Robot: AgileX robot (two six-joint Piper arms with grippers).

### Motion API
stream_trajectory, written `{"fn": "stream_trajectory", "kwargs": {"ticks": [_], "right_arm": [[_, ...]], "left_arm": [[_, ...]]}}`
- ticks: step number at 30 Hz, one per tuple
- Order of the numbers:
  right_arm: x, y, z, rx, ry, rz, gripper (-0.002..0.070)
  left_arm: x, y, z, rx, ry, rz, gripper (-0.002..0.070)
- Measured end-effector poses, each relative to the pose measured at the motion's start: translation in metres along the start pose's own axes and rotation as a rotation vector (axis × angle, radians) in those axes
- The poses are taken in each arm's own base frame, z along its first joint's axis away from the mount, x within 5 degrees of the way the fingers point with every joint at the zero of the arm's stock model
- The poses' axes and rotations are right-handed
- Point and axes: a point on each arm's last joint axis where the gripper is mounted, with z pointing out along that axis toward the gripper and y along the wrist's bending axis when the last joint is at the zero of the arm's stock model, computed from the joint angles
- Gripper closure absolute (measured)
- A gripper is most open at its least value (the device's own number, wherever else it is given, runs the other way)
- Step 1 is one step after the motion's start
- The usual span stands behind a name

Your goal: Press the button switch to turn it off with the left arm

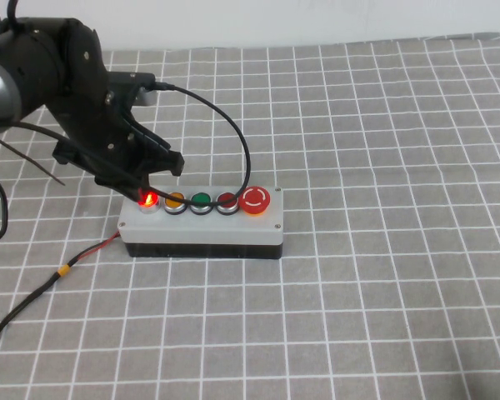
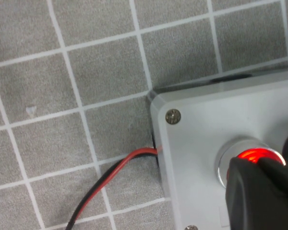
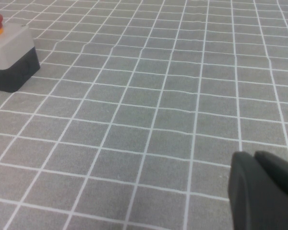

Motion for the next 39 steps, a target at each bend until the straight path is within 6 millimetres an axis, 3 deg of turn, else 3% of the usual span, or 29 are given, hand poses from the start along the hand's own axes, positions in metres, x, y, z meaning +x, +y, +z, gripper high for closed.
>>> {"fn": "stream_trajectory", "kwargs": {"ticks": [6, 9, 11, 14, 20, 24, 30, 35, 39], "right_arm": [[0.0, 0.0, 0.0, 0.0, 0.0, 0.0, 0.0692], [0.0, 0.0, 0.0, 0.0, 0.0, 0.0, 0.0692], [0.0, 0.0, 0.0, 0.0, 0.0, 0.0, 0.0692], [0.0, 0.0, 0.0, 0.0, 0.0, 0.0, 0.0692], [0.0, 0.0, 0.0, 0.0, 0.0, 0.0, 0.0692], [0.0, 0.0, 0.0, 0.0, 0.0, 0.0, 0.0692], [0.0, 0.0, 0.0, 0.0, 0.0, 0.0, 0.0692], [0.0, 0.0, 0.0, 0.0, 0.0, 0.0, 0.0692], [0.0, 0.0, 0.0, 0.0, 0.0, 0.0, 0.0692]], "left_arm": [[-0.002, 0.0, -0.006, -0.001, -0.005, 0.002, 0.0676], [-0.005, -0.001, -0.022, -0.004, -0.045, 0.005, 0.0676], [-0.007, -0.001, -0.041, -0.005, -0.102, 0.007, 0.0676], [-0.003, -0.003, -0.085, -0.008, -0.234, 0.012, 0.0676], [0.023, -0.007, -0.163, -0.011, -0.428, 0.02, 0.0676], [0.054, -0.01, -0.204, -0.013, -0.524, 0.024, 0.0676], [0.129, -0.013, -0.251, -0.015, -0.649, 0.03, 0.0676], [0.2, -0.015, -0.26, -0.016, -0.729, 0.032, 0.0676], [0.256, -0.015, -0.252, -0.019, -0.796, 0.034, 0.0676]]}}
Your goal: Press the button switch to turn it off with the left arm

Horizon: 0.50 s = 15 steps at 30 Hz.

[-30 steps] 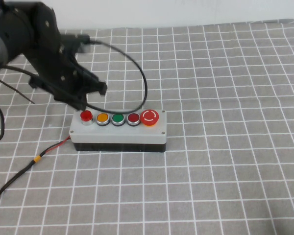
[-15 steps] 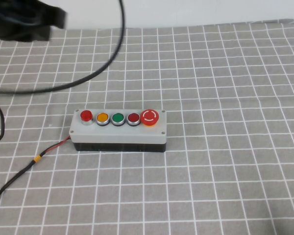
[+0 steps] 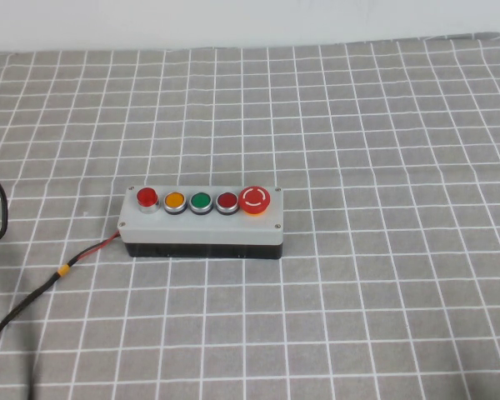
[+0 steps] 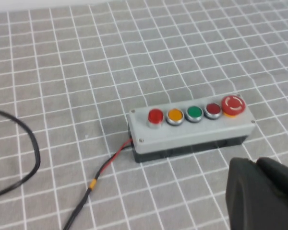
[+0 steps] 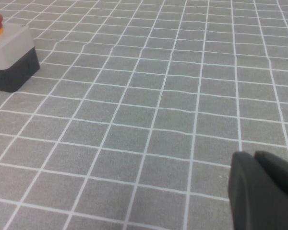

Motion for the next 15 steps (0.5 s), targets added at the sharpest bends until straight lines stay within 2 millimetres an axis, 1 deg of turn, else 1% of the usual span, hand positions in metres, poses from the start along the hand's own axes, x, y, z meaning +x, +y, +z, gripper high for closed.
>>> {"fn": "stream_trajectory", "kwargs": {"ticks": [4, 7, 10, 12, 15], "right_arm": [[0.0, 0.0, 0.0, 0.0, 0.0, 0.0, 0.0692], [0.0, 0.0, 0.0, 0.0, 0.0, 0.0, 0.0692], [0.0, 0.0, 0.0, 0.0, 0.0, 0.0, 0.0692], [0.0, 0.0, 0.0, 0.0, 0.0, 0.0, 0.0692], [0.0, 0.0, 0.0, 0.0, 0.0, 0.0, 0.0692]], "left_arm": [[0.049, -0.002, -0.027, -0.001, -0.069, 0.003, 0.0676], [0.079, -0.003, -0.043, -0.005, -0.136, 0.006, 0.0676], [0.098, -0.004, -0.052, -0.006, -0.184, 0.008, 0.0676], [0.106, -0.004, -0.056, -0.006, -0.204, 0.009, 0.0676], [0.112, -0.004, -0.057, -0.006, -0.207, 0.009, 0.0676]]}}
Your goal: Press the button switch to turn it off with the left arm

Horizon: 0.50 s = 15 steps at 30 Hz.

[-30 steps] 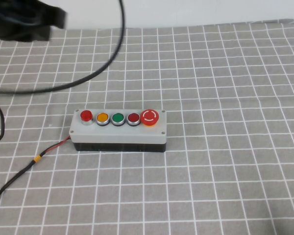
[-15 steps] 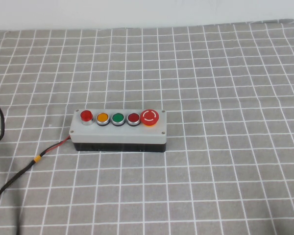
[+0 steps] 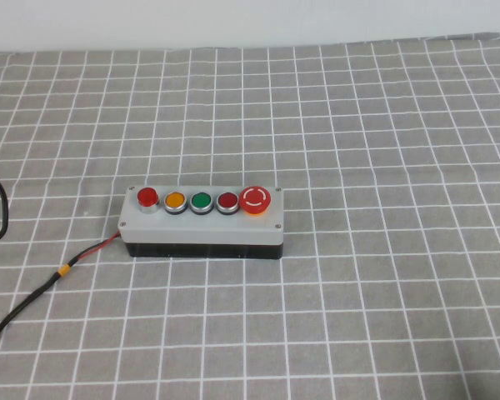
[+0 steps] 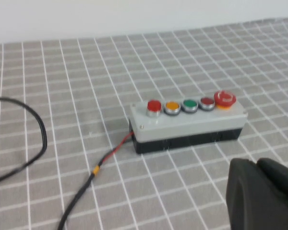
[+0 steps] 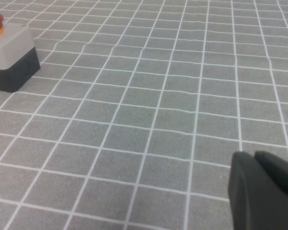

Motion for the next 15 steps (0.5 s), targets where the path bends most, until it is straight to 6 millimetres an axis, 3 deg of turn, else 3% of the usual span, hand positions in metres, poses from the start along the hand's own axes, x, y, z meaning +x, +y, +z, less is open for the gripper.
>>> {"fn": "stream_trajectory", "kwargs": {"ticks": [8, 15], "right_arm": [[0.0, 0.0, 0.0, 0.0, 0.0, 0.0, 0.0692], [0.0, 0.0, 0.0, 0.0, 0.0, 0.0, 0.0692]], "left_arm": [[0.009, 0.0, 0.006, 0.002, 0.057, -0.001, 0.0676], [0.006, 0.004, 0.011, -0.044, -0.002, 0.034, 0.0676]]}}
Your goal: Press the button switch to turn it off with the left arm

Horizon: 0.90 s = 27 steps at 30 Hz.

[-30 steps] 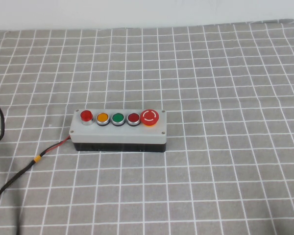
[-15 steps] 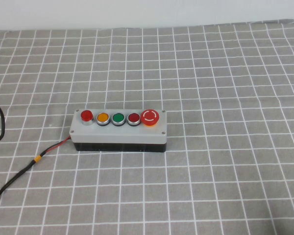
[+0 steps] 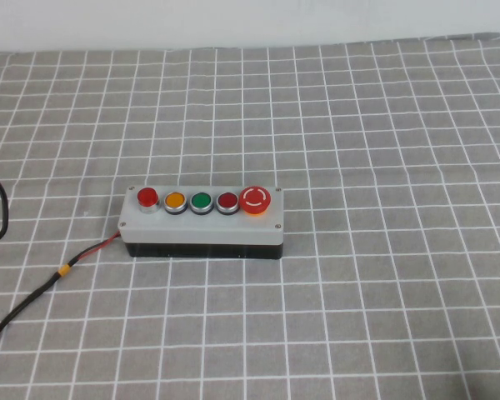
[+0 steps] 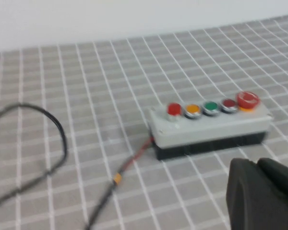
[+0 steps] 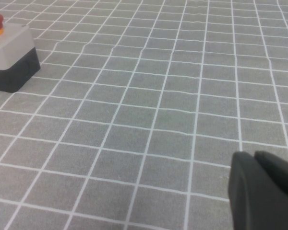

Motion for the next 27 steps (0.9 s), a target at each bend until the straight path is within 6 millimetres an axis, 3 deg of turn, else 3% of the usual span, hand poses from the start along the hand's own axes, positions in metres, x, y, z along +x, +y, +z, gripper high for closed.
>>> {"fn": "stream_trajectory", "kwargs": {"ticks": [6, 11, 17, 21, 27], "right_arm": [[0.0, 0.0, 0.0, 0.0, 0.0, 0.0, 0.0692], [0.0, 0.0, 0.0, 0.0, 0.0, 0.0, 0.0692], [0.0, 0.0, 0.0, 0.0, 0.001, 0.0, 0.0692], [0.0, 0.0, 0.0, 0.0, 0.001, 0.0, 0.0692], [0.0, 0.0, 0.0, 0.0, 0.001, 0.0, 0.0692]], "left_arm": [[0.028, 0.001, 0.04, -0.061, -0.081, 0.045, 0.0676], [0.076, 0.0, 0.072, -0.129, -0.182, -0.013, 0.0676], [0.132, -0.001, 0.102, -0.146, -0.076, -0.106, 0.0676], [0.149, -0.001, 0.109, -0.143, -0.018, -0.132, 0.0676], [0.154, -0.002, 0.11, -0.142, 0.012, -0.138, 0.0676]]}}
